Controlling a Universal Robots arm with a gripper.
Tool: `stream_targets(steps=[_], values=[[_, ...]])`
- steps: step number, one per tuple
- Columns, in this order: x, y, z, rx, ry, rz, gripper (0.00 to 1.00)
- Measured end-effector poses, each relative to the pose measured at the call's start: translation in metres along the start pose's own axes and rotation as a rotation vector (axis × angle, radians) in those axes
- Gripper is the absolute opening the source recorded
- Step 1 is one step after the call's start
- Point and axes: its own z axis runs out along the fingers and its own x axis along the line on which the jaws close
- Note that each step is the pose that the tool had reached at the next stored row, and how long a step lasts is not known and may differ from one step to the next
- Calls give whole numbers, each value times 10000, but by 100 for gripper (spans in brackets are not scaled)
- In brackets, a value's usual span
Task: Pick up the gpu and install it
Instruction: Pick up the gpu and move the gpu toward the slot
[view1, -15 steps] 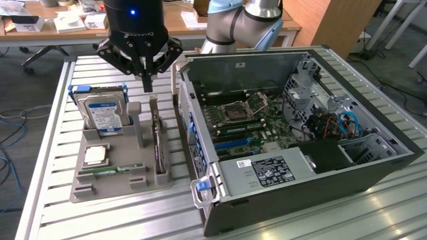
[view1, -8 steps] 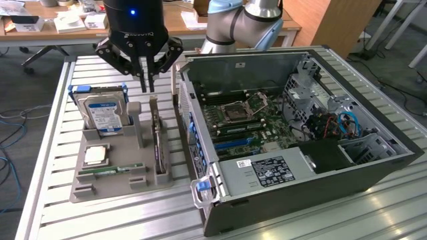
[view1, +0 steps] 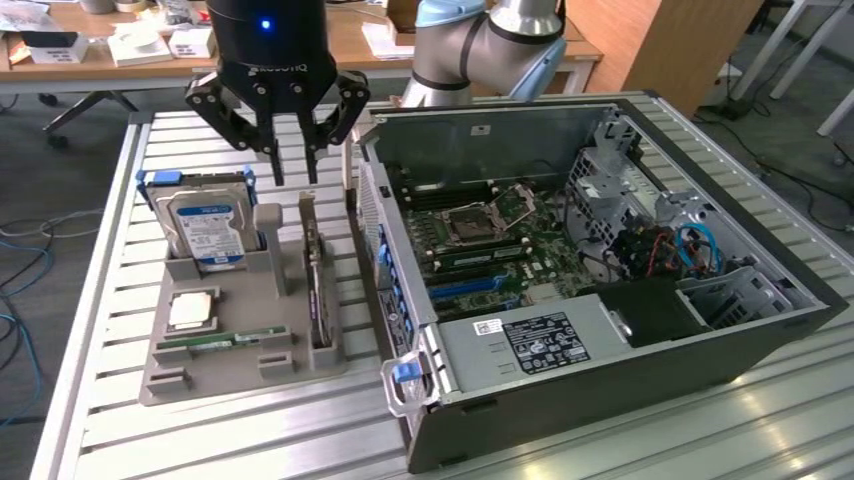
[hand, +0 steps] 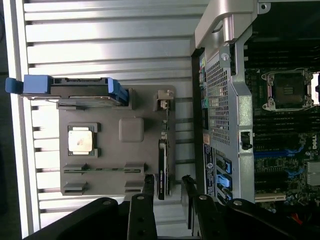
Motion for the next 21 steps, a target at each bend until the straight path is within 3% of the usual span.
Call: stream_targets(steps=[5,6,8,21], values=[[0,0,0,0,0,0,37],[0,0,0,0,0,0,43],[0,0,3,-1,-1,0,43],[5,-11,233,-1,0,0,43]])
